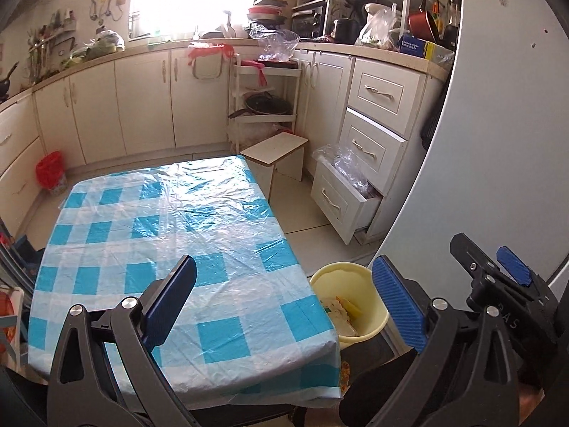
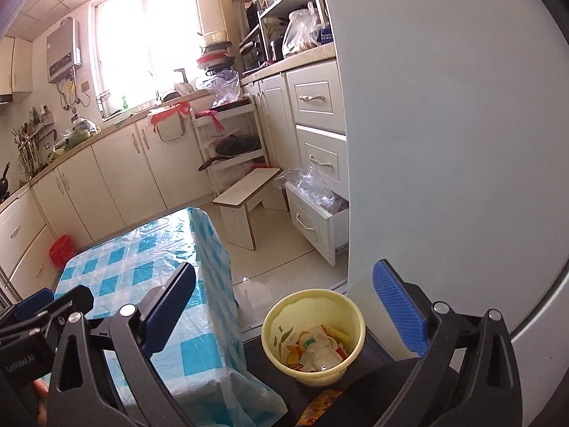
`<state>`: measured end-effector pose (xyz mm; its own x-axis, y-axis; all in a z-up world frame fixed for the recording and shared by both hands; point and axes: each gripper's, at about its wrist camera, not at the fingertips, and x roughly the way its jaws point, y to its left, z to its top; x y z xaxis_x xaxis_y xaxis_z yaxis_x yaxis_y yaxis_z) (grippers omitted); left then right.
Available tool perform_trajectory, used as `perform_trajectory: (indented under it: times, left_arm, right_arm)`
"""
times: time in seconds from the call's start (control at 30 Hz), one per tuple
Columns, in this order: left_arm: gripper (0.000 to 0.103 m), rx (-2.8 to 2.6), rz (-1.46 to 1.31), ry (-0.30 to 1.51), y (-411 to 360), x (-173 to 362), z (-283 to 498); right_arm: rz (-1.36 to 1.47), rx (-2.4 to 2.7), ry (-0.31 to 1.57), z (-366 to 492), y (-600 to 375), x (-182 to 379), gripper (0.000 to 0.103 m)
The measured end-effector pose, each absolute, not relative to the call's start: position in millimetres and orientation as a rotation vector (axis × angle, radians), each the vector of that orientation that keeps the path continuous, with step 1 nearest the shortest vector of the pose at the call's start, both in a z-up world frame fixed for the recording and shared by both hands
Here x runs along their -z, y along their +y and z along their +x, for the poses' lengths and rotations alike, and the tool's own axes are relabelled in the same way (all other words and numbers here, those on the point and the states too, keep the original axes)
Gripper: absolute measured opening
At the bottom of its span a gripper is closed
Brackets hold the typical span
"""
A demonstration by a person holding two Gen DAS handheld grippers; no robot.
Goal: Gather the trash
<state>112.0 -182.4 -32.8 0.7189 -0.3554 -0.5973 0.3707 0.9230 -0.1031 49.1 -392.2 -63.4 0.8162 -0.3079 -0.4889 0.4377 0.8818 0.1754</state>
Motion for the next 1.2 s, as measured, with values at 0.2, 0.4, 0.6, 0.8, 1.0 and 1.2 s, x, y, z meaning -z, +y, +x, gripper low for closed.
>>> perform_trajectory:
  times: [0.2, 0.4, 0.6, 0.8, 1.0, 1.2]
  left_arm:
    - [0.095, 0.369, 0.029, 0.631, -153.3, 15.1, 86.1]
    - [0.095, 0.348, 0.004, 0.619, -128.2, 1.6, 66.7]
    - [0.095, 0.344, 0.022, 0.585, -117.0, -9.9, 43.4]
    - [0.095, 0.329, 0.022, 0.563, -107.8, -18.2, 25.5]
    - [0.095, 0.303, 0.034, 0.546, -103.5, -24.5, 14.6]
    - [0.095, 0.297, 0.052, 0.547, -102.8, -28.6, 8.4]
  right_arm:
    - [0.238, 0.386, 0.424, 22.1, -367.9, 41.7, 0.096]
    - [0.215, 0.375, 0.392, 0.1, -350.6, 27.3, 0.096]
    - [0.187, 0.36, 0.371, -17.0, -333.7, 19.4, 0.096]
    - [0.158, 0.346, 0.347, -25.5, -322.6, 13.6, 0.096]
    - [0.158, 0.34, 0.332, -30.4, -320.6, 9.7, 0.096]
    - [0.153, 0.338, 0.328, -33.2, -318.4, 9.1, 0.096]
